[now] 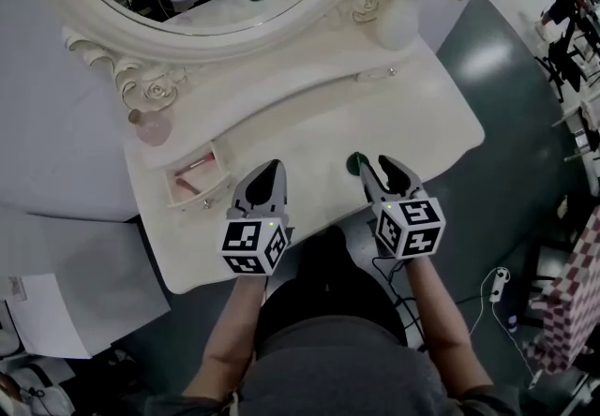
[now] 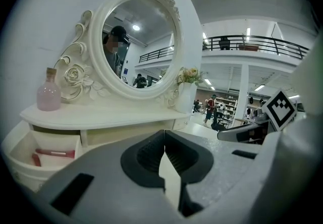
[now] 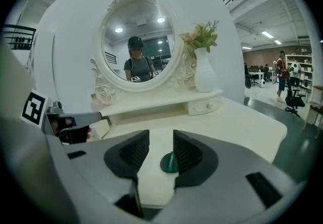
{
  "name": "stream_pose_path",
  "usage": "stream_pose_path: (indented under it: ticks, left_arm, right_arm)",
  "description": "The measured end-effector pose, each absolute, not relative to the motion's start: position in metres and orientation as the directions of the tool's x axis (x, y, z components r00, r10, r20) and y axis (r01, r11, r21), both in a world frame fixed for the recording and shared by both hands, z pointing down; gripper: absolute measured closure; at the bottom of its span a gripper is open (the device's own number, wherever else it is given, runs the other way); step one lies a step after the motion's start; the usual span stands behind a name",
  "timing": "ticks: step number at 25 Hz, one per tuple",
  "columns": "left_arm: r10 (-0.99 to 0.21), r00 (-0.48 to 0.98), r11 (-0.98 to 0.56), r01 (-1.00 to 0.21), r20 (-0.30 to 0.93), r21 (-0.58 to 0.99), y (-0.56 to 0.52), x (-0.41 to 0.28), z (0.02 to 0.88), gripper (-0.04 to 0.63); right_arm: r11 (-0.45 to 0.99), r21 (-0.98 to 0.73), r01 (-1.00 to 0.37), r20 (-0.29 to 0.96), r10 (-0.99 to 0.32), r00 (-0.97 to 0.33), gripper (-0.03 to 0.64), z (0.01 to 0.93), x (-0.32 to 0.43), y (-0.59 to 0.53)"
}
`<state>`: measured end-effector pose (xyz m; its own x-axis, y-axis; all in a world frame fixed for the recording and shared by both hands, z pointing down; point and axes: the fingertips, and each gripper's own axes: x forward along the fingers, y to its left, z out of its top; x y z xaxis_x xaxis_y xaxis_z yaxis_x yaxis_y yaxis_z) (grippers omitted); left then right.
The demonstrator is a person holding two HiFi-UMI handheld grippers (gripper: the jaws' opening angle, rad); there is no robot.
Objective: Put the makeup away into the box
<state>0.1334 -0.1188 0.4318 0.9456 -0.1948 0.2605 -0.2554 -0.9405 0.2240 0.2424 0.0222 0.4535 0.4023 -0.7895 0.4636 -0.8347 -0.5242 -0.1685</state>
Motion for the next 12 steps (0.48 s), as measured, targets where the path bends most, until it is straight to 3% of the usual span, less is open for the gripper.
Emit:
stream_pose_path:
  ticks: [12]
  left_arm:
    - [-0.218, 0.926, -0.929, -0.293, 0.307, 0.225, -0.127, 0.145, 0.446, 0.589]
  right_arm:
    - [-0.504, -0.178, -0.845, 0.562, -0.757, 0.334, 0.477, 0.496, 0.252, 0.008]
